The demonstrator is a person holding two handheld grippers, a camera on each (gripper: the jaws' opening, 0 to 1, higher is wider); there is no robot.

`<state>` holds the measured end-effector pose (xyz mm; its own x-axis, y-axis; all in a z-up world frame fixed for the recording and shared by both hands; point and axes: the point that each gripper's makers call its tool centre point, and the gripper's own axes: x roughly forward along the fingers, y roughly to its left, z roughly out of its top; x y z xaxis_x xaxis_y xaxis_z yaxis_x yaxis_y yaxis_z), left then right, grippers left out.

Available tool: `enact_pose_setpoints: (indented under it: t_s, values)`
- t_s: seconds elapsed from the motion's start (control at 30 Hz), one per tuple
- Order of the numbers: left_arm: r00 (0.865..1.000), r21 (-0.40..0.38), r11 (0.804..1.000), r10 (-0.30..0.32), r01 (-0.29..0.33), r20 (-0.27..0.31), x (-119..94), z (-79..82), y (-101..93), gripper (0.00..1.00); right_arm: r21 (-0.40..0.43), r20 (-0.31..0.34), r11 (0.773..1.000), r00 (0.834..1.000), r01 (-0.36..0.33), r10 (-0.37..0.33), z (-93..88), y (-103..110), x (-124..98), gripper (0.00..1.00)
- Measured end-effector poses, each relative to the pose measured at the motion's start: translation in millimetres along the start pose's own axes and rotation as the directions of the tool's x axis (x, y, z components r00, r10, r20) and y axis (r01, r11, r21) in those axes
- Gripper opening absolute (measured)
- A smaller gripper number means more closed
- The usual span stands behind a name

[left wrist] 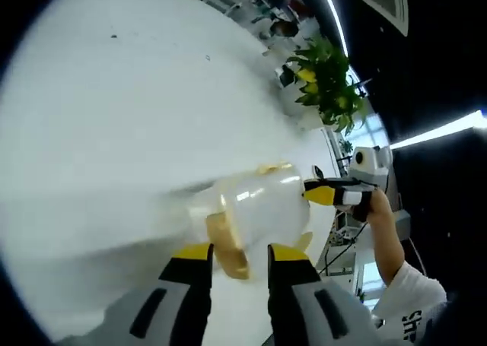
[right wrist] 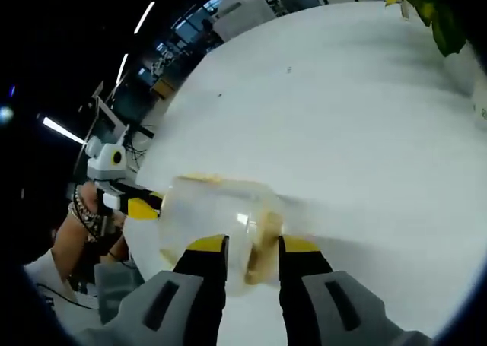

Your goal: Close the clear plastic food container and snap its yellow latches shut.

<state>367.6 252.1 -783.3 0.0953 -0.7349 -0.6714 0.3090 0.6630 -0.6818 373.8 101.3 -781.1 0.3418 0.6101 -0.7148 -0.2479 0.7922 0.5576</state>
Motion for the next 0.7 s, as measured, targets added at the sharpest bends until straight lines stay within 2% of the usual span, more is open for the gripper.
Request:
enact_pose_setpoints:
  t_s: [0.13, 0.23, 0.33, 0.4, 0.47, 0.7]
  values:
    - [0.999, 0.002, 0.999, 0.046, -0.046, -0.006, -20, -6.6, 19.6, 0.20, -0.033, -0.006, 0.999, 1.000, -0.025, 0.025, -7.9, 23, 13, 0.23]
    - [0.998, 0.032, 0.997, 0.067, -0.067, 0.000, -30, -10.6, 29.4, 0.19, -0.031, 0.006, 0.999, 0.999, -0.037, 0.038, -11.2, 34, 20, 0.22]
    - [0.997, 0.013, 0.997, 0.081, -0.081, 0.021, -39, -12.4, 37.8, 0.18, -0.020, 0.000, 0.997, 0.997, -0.074, 0.074, -16.5, 43, 25, 0.22]
    - [0.996, -0.010, 0.997, 0.078, -0.077, 0.032, -40, -12.1, 40.2, 0.18, 0.026, 0.016, 0.996, 0.996, -0.084, 0.084, -15.3, 44, 27, 0.21]
    - [0.996, -0.056, 0.996, 0.075, -0.073, 0.046, -40, -10.7, 42.3, 0.18, 0.019, 0.017, 0.996, 0.996, -0.086, 0.086, -15.2, 44, 28, 0.21]
    - [0.996, -0.056, 0.996, 0.078, -0.076, 0.035, -38, -9.0, 40.9, 0.17, 0.016, 0.022, 0.996, 0.996, -0.092, 0.091, -14.0, 45, 28, 0.21]
